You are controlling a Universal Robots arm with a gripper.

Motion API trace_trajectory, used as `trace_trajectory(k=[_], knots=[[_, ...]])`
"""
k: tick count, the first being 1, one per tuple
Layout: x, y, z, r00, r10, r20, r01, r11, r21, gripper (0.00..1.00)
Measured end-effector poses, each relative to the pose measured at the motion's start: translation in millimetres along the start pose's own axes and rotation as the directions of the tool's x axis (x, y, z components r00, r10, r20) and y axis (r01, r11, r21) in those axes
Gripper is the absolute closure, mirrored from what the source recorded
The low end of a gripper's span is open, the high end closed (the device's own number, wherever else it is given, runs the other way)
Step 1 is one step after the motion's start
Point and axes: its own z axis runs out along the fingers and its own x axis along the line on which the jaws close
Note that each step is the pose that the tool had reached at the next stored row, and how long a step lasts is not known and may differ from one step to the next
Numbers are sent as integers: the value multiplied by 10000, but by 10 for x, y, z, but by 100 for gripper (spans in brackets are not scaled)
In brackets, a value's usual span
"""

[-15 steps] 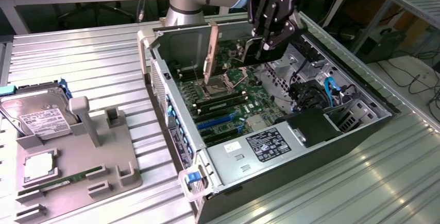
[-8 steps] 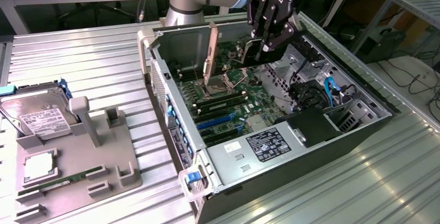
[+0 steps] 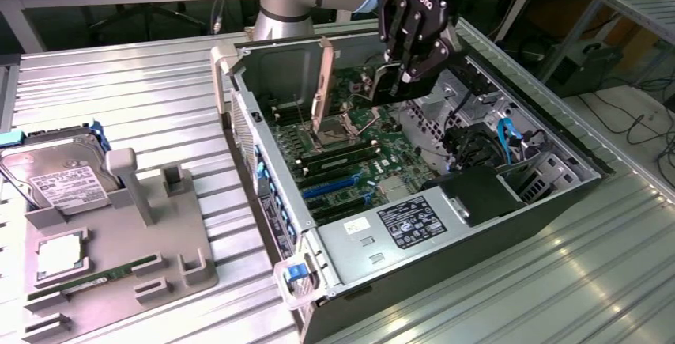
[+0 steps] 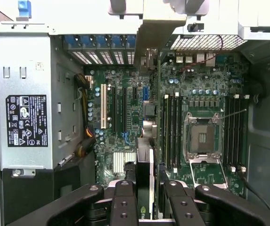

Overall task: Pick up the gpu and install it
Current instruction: 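Insert the gpu into the slot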

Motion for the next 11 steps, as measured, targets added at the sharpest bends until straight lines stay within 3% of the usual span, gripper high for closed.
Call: trace_trajectory(k=[11], knots=[[-1, -2, 60, 10000, -12, 0, 12, 10000, 0, 73]])
